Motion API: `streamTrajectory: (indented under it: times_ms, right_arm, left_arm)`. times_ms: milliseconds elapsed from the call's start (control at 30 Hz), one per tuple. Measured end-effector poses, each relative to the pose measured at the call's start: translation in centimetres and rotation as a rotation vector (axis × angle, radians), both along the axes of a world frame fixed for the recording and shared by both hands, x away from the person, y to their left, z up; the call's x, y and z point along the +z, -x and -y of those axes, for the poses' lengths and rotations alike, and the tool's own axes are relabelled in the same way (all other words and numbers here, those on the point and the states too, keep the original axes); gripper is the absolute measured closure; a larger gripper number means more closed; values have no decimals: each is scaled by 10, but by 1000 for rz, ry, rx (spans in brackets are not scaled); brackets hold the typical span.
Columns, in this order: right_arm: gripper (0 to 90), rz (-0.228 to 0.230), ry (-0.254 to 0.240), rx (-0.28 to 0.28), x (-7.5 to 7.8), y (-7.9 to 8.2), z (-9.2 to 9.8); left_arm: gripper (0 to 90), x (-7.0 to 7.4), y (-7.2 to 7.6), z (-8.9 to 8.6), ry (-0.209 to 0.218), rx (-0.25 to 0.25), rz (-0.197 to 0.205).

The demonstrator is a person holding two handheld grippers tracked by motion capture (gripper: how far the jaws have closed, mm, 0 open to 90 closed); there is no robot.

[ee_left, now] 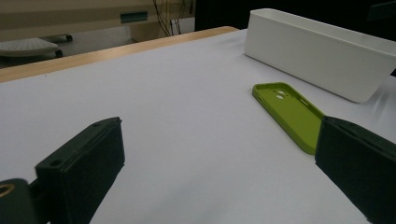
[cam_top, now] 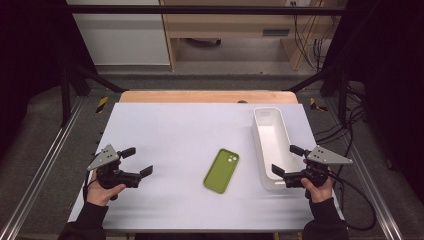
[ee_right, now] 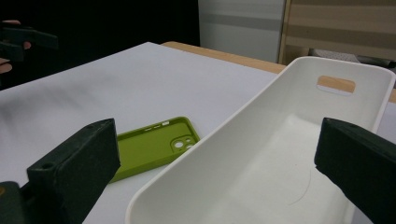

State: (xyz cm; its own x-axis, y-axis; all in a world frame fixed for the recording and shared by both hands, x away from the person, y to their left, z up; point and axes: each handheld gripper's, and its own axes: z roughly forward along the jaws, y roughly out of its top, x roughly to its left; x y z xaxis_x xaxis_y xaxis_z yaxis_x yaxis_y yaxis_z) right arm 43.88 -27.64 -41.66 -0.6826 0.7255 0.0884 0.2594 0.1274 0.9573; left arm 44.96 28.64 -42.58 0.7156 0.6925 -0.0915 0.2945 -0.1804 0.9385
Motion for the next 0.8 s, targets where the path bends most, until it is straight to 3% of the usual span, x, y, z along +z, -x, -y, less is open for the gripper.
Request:
streamTrajectory:
  times_ms: [800]
  right_arm:
    - [5,2,11,10,0,1,0]
  left_arm:
    - [14,3,-1,9,-8,-3,4]
